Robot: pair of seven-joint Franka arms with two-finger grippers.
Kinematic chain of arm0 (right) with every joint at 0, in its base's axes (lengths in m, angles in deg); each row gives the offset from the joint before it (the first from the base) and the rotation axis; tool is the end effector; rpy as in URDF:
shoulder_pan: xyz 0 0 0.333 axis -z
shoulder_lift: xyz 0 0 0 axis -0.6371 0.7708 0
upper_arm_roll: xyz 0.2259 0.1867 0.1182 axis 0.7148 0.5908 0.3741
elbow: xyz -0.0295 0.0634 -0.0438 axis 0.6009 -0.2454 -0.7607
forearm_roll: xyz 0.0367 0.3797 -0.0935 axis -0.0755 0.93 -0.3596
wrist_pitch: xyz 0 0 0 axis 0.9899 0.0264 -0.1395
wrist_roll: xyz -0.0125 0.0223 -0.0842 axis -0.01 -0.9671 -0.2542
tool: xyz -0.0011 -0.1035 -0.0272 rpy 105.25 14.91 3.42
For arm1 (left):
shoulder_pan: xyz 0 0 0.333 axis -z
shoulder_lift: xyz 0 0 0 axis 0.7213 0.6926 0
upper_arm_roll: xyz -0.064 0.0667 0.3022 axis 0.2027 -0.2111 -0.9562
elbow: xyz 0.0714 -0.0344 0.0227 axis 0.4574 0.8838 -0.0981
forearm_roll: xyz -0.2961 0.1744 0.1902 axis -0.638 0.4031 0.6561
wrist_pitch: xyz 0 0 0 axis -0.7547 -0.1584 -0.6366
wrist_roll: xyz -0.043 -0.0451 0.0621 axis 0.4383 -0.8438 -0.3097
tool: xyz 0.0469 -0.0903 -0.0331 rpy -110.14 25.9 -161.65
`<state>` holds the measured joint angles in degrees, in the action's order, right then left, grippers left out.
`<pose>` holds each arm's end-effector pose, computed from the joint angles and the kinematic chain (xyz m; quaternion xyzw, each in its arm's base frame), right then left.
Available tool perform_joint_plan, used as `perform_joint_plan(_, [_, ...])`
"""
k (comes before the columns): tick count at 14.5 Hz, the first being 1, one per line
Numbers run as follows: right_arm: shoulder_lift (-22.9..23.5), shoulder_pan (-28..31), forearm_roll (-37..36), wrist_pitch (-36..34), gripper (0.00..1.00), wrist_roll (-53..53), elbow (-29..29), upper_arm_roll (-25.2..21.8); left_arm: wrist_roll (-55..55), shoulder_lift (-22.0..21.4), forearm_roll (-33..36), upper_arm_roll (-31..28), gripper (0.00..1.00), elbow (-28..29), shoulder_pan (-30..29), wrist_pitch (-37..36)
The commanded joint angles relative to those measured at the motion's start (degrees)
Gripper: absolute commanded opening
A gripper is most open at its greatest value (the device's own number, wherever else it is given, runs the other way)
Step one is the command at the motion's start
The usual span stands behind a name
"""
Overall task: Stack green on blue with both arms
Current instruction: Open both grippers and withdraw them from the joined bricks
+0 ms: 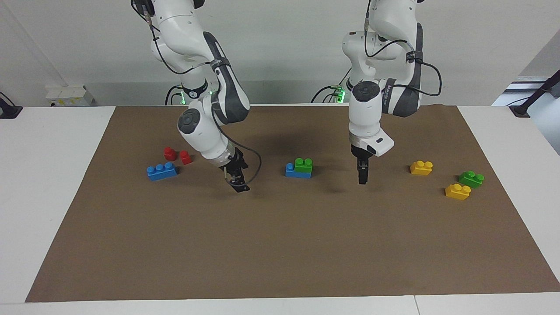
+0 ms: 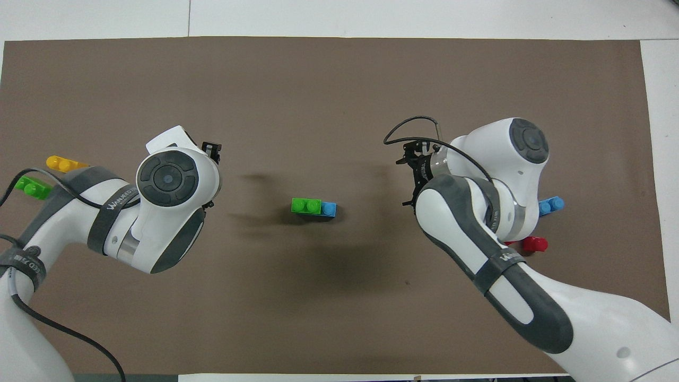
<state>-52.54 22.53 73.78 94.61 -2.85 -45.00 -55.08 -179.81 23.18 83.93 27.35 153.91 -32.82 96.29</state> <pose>0.5757 0.1883 0.3333 -0.7473 0.6384 0.1296 0.1308 0.5313 -0.1958 0.3706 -0.8055 -0.5794 -0.1215 0.0272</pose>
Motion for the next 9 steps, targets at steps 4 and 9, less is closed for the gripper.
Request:
perform_joint_plan(4, [-5.2, 11.2, -6.1, -11.8, 1.00, -24.1, 1.7, 0.5, 22.2, -1.9, 0.4, 0.5, 1.00, -0.5, -5.9, -4.8])
perform_joint_plan(9, [-8.0, 14.9, -13.2, -21.1, 1.00, -36.2, 5.8, 0.4, 43.9, -2.5, -2.2, 0.5, 1.00, -4.4, -10.6, -10.3])
